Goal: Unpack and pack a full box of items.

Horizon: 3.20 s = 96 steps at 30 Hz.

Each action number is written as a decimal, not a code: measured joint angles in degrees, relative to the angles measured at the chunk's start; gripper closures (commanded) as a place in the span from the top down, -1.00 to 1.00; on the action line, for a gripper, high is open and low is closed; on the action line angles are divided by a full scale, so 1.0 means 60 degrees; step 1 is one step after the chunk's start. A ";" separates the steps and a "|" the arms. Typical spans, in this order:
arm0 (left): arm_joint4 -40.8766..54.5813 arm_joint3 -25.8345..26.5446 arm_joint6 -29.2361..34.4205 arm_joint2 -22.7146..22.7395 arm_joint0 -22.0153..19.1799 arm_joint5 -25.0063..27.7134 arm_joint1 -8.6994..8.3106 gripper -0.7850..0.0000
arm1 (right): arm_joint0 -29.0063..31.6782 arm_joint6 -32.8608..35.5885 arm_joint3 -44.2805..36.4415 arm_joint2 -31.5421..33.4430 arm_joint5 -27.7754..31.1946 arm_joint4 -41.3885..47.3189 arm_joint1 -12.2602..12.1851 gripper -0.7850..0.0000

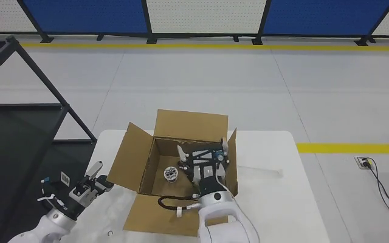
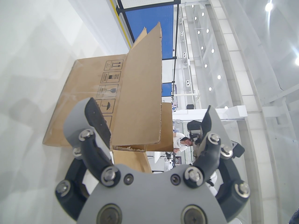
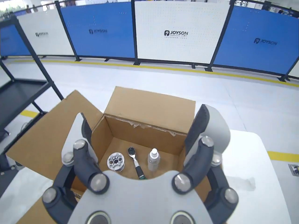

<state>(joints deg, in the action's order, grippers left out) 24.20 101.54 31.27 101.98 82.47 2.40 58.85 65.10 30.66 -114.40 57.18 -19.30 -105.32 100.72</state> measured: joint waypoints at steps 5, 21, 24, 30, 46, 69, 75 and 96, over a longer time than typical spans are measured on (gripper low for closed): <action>0.0000 0.0000 0.0000 0.0000 0.0000 0.0000 0.0000 1.00 | 0.0619 0.0087 -0.1179 0.1346 0.0577 0.1650 -0.0091 1.00; 0.0052 0.0049 -0.0112 -0.0010 0.0000 0.0004 0.0012 1.00 | 0.1066 -0.0081 -0.1409 0.2060 0.0811 0.2363 -0.0153 1.00; 0.0363 0.0085 -0.0315 0.0081 -0.0001 -0.0029 0.0035 1.00 | 0.1304 0.0506 -0.1659 0.2573 0.0901 0.3103 -0.0189 1.00; 0.0368 0.0157 -0.0052 0.0144 -0.0094 -0.0123 0.0021 1.00 | 0.1128 0.2780 -0.1734 0.3935 0.1182 0.5132 -0.0271 1.00; -0.0084 0.0912 0.0538 -0.0653 -0.0337 0.0004 0.0042 1.00 | 0.0554 0.4224 -0.0658 0.4122 0.3115 0.9003 -0.0547 1.00; -0.1401 0.0494 0.0662 -0.2882 -0.1653 -0.1169 0.0162 1.00 | -0.1062 0.3926 0.2550 0.2961 0.2328 0.9551 -0.0763 1.00; -0.1659 0.0316 0.0604 -0.3126 -0.1840 -0.1477 0.0180 1.00 | -0.1176 0.3916 0.2896 0.2947 0.2210 0.9524 -0.0853 1.00; -0.1067 0.0217 0.0380 -0.2722 -0.1975 -0.1431 0.0205 1.00 | -0.0566 0.3756 0.1447 0.2901 0.3156 0.9846 -0.1233 1.00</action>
<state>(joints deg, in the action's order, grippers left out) 17.80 102.84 33.55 85.64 70.62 -6.19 60.08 61.70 53.19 -105.72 74.58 -0.36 -46.24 93.33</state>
